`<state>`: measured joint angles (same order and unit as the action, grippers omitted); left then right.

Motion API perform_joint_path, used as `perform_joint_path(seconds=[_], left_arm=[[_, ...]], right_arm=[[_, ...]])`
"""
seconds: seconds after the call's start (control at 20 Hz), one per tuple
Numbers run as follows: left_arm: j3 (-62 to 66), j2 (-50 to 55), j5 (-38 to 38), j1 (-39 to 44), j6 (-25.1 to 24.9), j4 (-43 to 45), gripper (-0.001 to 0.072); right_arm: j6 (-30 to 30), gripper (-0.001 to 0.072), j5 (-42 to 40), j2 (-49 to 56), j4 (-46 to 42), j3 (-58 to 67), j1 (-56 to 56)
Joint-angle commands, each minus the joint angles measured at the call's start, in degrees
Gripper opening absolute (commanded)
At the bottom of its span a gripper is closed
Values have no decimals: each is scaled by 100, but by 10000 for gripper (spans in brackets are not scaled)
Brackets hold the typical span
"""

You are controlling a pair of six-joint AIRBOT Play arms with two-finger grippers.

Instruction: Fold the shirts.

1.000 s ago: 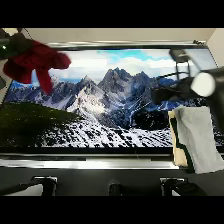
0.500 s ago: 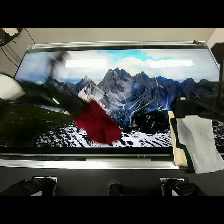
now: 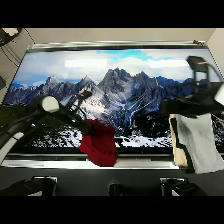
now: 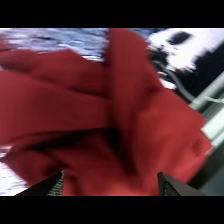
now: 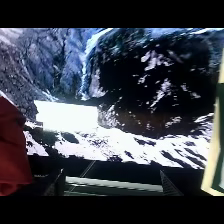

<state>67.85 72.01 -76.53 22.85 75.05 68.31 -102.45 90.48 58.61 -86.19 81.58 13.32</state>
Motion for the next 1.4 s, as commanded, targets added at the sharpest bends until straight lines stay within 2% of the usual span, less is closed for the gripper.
perform_joint_path(seconds=[0.0,0.15,0.2,0.25,0.4,0.45,0.55,0.7,0.85,0.95,1.1,1.2,1.25,1.3,1.35], left_arm=[[334,-146,-407,-820,39,380,714],[50,-166,-507,-1508,212,337,710],[-153,-168,-540,-1650,208,205,649],[-417,-177,-544,-1768,205,-57,632],[-1569,-304,-514,-1895,-234,-1252,629],[-1950,-409,-490,-1893,-411,-1504,590],[-2627,-715,-435,-1897,-616,-1631,590],[-3471,-1257,105,-1893,-702,-1738,590],[-4039,-1296,605,-1851,-1040,-2341,591],[-4245,-1279,981,-1738,-1211,-2695,591],[-4277,-1272,1513,-1399,-1202,-2743,587],[-4277,-1268,1847,-1209,-1200,-2924,470],[-4277,-1268,1937,-1150,-1200,-3021,364],[-4277,-1268,1965,-1123,-1198,-3049,185],[-4277,-1270,1954,-1126,-1198,-3045,79]], right_arm=[[302,680,-286,914,682,-2,4],[522,679,-369,1674,1412,-2,4],[605,679,-393,1902,1665,-2,9],[629,679,-404,2114,1899,-2,9],[861,682,-400,2623,2275,-2,11],[866,683,-400,2754,2277,-2,9],[892,682,-402,2931,2280,-2,11],[1091,682,-457,3075,2380,-57,92],[1189,696,-780,3101,2579,-433,299],[1241,696,-986,3104,2763,-697,426],[1248,695,-1266,3115,2883,-841,457],[1250,695,-1311,3158,3064,-841,457],[1252,695,-1307,3202,3202,-848,457],[1279,696,-1314,3248,3342,-855,481],[1429,706,-1351,3296,3574,-894,525]])
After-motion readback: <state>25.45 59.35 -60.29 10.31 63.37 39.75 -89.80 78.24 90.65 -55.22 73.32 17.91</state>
